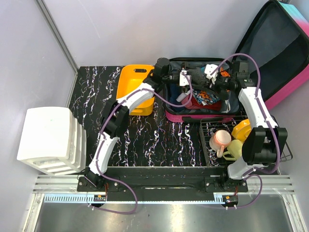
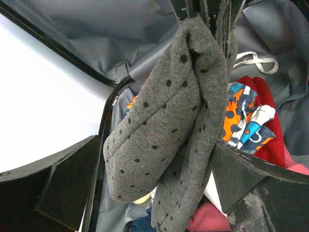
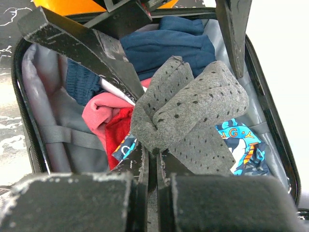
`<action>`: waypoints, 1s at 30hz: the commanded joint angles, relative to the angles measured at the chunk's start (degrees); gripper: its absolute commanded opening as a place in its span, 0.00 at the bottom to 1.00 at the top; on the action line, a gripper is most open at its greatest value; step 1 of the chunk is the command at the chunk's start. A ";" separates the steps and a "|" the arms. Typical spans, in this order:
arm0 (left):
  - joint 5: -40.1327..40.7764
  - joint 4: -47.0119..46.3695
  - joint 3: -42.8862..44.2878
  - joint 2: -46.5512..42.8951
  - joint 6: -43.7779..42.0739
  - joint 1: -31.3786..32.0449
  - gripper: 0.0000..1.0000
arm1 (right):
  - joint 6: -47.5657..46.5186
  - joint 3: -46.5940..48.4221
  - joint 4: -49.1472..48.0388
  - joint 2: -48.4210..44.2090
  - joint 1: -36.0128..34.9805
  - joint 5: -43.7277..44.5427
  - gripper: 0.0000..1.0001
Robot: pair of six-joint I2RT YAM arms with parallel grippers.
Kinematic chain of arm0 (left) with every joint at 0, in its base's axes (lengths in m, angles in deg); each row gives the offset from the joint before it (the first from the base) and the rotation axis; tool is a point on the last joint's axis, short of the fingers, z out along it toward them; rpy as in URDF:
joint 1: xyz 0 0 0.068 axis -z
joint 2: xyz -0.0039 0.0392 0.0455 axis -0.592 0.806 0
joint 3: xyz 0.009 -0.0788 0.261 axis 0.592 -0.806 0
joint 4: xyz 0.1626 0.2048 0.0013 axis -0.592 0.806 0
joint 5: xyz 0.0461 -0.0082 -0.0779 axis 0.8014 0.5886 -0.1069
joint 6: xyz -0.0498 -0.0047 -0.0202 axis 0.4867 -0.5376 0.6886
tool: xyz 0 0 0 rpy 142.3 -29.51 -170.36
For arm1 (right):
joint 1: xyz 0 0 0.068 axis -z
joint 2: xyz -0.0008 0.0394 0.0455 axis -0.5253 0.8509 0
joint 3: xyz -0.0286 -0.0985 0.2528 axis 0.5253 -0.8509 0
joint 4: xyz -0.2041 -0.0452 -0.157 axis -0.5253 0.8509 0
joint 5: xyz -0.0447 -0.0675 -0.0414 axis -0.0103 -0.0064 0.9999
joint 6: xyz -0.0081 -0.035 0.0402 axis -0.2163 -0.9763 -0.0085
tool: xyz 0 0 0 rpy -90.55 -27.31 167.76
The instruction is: Open, take out, and arrange the luggage
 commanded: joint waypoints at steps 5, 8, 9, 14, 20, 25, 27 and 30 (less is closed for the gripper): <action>-6.07 -2.33 -0.66 0.28 -7.81 0.72 0.96 | -1.08 0.71 0.60 -5.15 -2.73 -6.40 0.00; -6.86 1.00 0.04 0.19 -11.24 0.72 0.83 | -1.26 1.06 0.69 -5.33 -2.90 -6.93 0.00; -6.95 1.19 0.30 0.19 -11.33 0.72 0.78 | -1.69 1.41 0.95 -5.42 -2.82 -7.10 0.00; -7.13 2.16 0.92 0.10 -11.95 0.55 0.53 | -3.28 1.50 1.66 -6.38 -3.35 -7.72 0.00; -4.86 -5.82 5.66 -0.68 2.70 -1.12 0.00 | 1.37 1.50 -2.82 -7.17 -3.52 -5.97 0.00; -1.60 -10.24 5.84 -4.55 12.48 -3.05 0.00 | 12.60 -0.69 -16.57 -8.14 -3.52 -0.01 0.20; 0.51 -9.80 6.28 -6.21 13.80 -3.84 0.00 | 20.84 -1.13 -21.79 -8.32 -3.43 2.81 0.50; 4.46 -8.13 7.77 -7.54 15.99 -5.51 0.00 | 29.11 0.44 -27.25 -7.70 -2.64 7.13 0.82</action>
